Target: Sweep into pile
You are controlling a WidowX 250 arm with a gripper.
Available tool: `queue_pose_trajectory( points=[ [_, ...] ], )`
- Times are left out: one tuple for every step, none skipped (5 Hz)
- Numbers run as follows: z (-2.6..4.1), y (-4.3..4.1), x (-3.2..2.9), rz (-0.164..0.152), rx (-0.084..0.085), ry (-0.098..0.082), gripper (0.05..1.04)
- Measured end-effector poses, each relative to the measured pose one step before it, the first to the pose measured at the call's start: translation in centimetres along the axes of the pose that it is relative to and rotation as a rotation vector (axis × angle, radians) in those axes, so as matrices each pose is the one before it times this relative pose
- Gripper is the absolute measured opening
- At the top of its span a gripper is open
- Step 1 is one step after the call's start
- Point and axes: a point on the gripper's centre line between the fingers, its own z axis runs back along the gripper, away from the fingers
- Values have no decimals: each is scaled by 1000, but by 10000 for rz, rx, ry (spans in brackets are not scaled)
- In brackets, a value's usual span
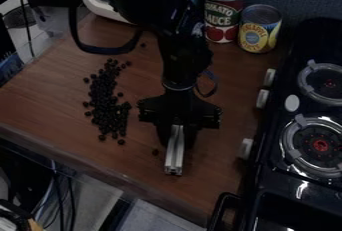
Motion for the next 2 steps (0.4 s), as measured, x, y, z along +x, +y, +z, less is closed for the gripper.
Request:
queue_pose_trajectory(
  points=[
    [14, 1359, 97, -338, 264, -166, 388],
    [-112, 1765, 513, -56, 185, 6, 388]
  ],
)
